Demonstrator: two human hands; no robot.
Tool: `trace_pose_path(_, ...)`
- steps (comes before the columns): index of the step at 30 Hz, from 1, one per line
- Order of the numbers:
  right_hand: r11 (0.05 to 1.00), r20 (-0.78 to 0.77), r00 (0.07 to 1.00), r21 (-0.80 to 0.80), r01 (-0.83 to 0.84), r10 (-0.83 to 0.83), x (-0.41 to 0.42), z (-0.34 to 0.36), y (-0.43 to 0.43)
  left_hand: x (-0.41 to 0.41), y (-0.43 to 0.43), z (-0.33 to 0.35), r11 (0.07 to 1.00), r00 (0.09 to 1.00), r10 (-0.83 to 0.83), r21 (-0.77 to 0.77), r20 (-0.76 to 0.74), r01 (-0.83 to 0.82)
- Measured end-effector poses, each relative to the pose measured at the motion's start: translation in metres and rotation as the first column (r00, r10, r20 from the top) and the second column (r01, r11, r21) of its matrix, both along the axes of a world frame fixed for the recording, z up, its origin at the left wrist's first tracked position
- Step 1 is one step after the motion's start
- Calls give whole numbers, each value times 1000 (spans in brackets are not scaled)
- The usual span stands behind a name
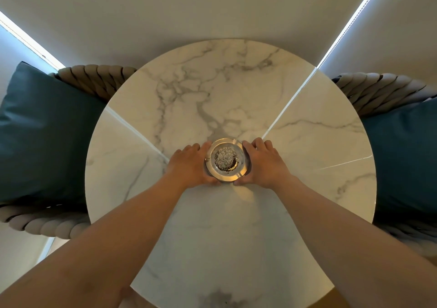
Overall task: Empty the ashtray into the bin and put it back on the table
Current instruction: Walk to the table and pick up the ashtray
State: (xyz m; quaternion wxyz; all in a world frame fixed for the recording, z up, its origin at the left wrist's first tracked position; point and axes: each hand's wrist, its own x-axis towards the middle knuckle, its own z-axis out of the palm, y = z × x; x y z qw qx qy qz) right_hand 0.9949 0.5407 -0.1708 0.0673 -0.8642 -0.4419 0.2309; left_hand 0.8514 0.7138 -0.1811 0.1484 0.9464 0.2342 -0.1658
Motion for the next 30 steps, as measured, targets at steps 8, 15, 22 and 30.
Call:
trace_pose_path(8, 1000, 4, 1000, 31, -4, 4, -8, 18, -6, -9, -7, 20, 1000, 1000, 12, -1, 20, -12)
trace_pose_path(15, 998, 6, 999, 41, -45, 45, -20, 39, -12, -26, -17, 46, 999, 1000, 27, -17, 8, -27)
trace_pose_path(22, 992, -3, 995, 75, -98, 99, -35, 61, -18, -53, -26, 68, 997, 997, 65, -32, 43, -63)
trace_pose_path(30, 982, -1, 987, 106, -158, 159, -51, 82, -27, -81, -40, 89, 993, 990, 108, -57, 93, -104)
